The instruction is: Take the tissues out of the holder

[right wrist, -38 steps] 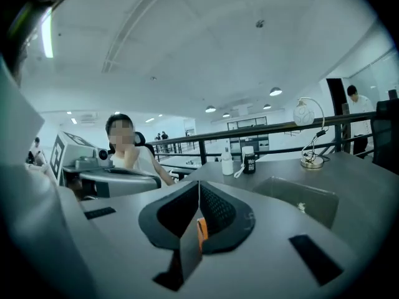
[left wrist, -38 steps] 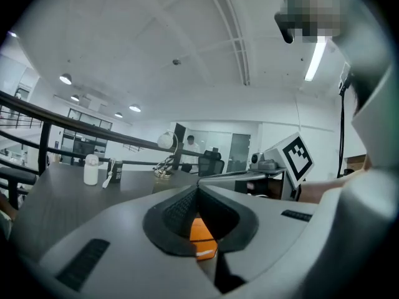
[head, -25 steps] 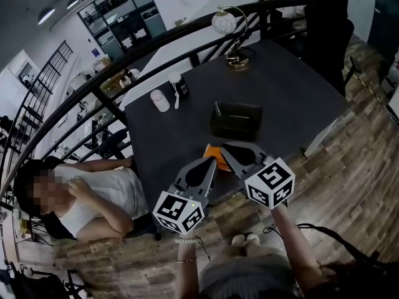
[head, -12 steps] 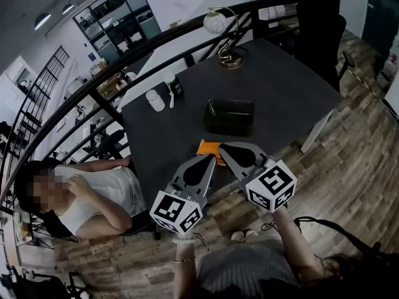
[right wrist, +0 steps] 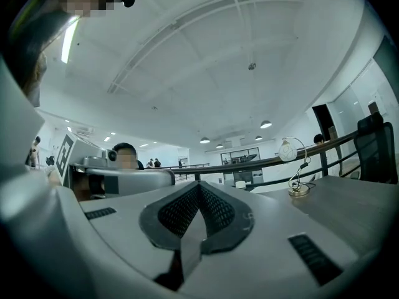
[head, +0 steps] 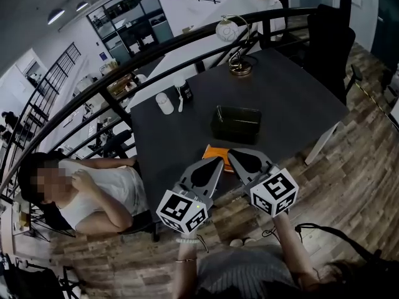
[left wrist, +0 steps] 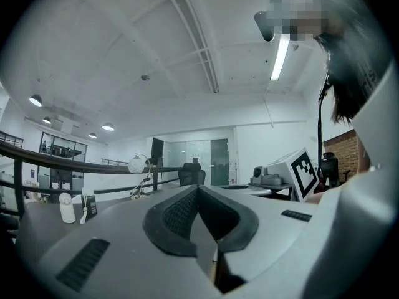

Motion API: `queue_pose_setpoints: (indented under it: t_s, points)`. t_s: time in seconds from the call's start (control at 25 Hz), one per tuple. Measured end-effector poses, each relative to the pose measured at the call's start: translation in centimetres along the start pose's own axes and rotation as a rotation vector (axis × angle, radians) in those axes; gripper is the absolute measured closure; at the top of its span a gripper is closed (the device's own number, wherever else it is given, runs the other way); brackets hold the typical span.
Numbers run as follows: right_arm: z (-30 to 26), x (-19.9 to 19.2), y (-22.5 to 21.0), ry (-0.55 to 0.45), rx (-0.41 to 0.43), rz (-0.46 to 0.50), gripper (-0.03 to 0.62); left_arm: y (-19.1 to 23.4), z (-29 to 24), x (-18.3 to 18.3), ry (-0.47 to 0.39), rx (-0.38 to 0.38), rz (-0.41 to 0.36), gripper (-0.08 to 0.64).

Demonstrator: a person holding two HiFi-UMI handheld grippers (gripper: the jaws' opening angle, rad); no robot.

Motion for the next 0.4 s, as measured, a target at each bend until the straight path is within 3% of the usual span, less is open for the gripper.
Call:
queue_pose_setpoints:
  t_s: [0.4]
  points:
    - [-0.82, -0.38, -0.48, 0.004, 0.009, 0.018, 0.580, 0.71, 0.18, -0.02, 0.000, 0.050, -0.016, 0.552]
Point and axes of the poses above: the fingertips, and each gripper's own axes: z backward along the fingers, y to its left, x out of its top, the point moved 8 cm from there along z, backward along the fingers, and after that the axes turned 2 degrees about y, right-handed, at the moved point
